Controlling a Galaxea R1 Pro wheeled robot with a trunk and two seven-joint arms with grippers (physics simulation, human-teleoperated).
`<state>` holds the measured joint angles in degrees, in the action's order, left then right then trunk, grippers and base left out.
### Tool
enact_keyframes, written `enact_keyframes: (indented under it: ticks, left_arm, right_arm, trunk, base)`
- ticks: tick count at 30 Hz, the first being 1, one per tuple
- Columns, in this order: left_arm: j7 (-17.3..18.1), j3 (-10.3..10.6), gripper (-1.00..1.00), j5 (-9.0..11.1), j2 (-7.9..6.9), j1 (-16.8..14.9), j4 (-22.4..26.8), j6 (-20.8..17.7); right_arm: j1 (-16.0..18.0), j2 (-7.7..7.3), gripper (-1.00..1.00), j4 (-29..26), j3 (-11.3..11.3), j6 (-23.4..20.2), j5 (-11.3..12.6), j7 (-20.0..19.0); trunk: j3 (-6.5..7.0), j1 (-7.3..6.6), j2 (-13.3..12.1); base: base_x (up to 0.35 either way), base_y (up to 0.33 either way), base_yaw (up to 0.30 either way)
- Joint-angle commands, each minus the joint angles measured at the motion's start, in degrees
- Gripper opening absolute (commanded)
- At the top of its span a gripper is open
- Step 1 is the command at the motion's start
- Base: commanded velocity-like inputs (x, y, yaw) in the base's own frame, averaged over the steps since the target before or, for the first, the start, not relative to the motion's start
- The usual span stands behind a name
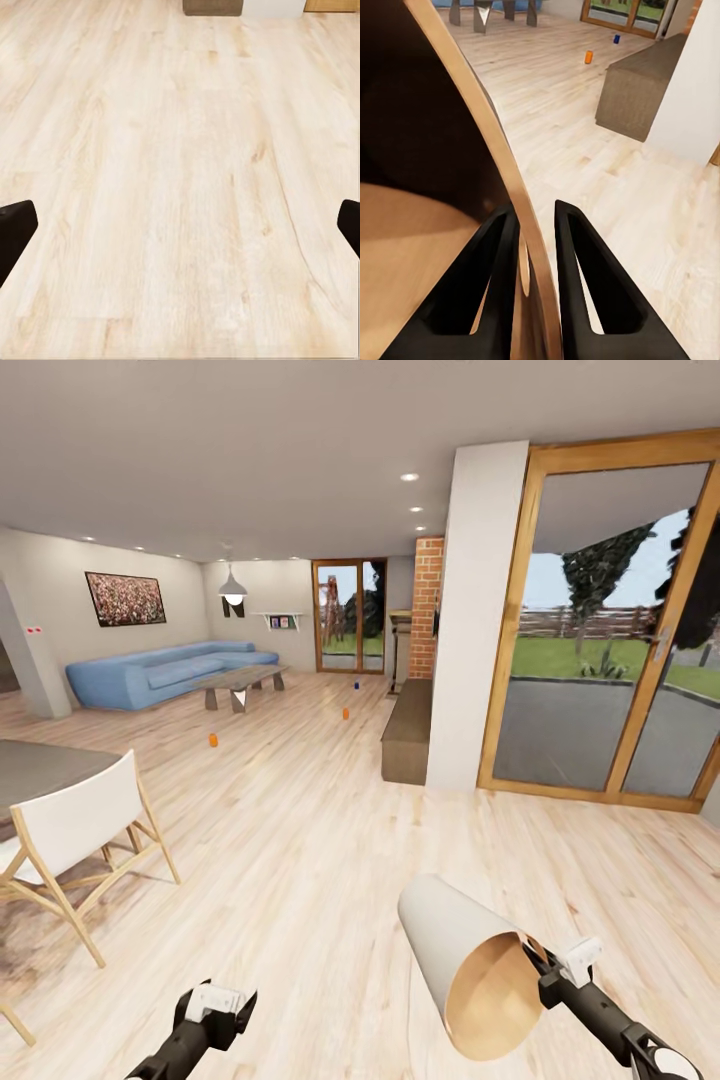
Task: Put the three can of soda from the living room inside the tash can in the kitchen.
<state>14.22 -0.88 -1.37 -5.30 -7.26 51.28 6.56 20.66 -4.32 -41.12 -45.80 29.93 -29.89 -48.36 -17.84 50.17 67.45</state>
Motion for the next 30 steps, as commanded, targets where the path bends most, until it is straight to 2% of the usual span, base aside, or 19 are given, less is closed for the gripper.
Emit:
enact_keyframes:
  ticks: [1, 15, 30]
  left_arm:
    - [0.1, 0.0, 1.0, 0.0, -0.01, 0.0, -0.2, 0.0]
    - [0.4, 0.1, 1.0, 0.1, 0.02, -0.1, -4.4, -0.2]
    - [0.4, 0.4, 1.0, 0.2, 0.03, 0.0, -5.0, 0.1]
  right_arm:
    - [0.0, 0.01, -1.0, 0.0, -0.1, -0.3, 0.7, -0.6]
    - [0.0, -0.03, -1.0, 0.0, -0.1, -0.3, 0.8, -0.5]
    - [0.1, 0.06, -1.0, 0.1, 0.0, -0.5, 0.8, -0.3]
  trunk:
    - [0.19, -0.23, -0.4]
    - [2.71, -3.3, -6.0]
    - [2.71, -3.3, -6.0]
  base:
    - [0.0, 0.0, 0.0]
    - [0.0, 0.0, 0.0]
    - [0.036, 0.0, 0.0]
